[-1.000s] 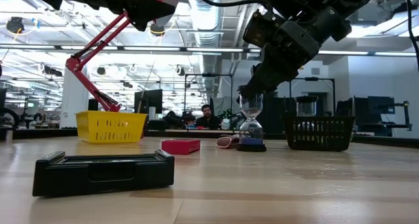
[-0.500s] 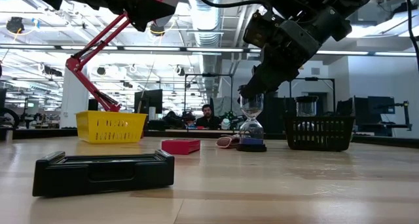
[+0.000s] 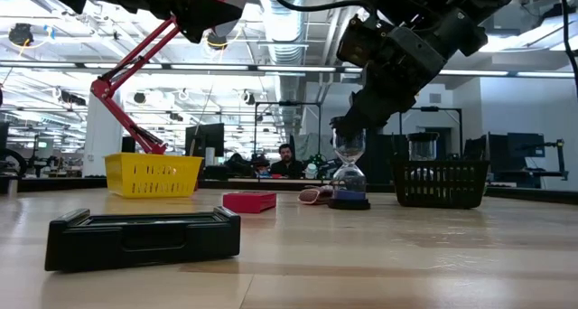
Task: Pick & Place Office items
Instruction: Put the purple hourglass into the black bin
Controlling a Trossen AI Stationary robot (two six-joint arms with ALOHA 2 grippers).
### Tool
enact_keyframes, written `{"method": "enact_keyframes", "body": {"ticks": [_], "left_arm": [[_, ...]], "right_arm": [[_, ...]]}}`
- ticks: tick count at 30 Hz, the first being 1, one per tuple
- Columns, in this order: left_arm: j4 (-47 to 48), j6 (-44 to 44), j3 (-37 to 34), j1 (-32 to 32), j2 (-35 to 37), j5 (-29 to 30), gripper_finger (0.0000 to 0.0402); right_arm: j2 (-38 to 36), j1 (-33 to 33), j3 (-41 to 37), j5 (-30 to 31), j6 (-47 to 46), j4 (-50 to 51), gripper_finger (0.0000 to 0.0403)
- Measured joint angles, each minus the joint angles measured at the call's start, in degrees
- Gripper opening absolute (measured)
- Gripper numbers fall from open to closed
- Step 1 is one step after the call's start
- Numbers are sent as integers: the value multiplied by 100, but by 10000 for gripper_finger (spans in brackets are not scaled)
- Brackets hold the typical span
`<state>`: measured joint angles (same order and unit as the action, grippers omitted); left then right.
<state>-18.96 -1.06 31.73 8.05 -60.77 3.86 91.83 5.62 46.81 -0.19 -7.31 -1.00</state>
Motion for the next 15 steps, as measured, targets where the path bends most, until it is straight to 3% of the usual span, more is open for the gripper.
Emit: {"method": "enact_keyframes", "body": {"ticks": [15], "left_arm": [[4, 2, 0, 0, 0, -4, 226]], "right_arm": [[0, -1, 7, 2, 20, 35, 202]]}}
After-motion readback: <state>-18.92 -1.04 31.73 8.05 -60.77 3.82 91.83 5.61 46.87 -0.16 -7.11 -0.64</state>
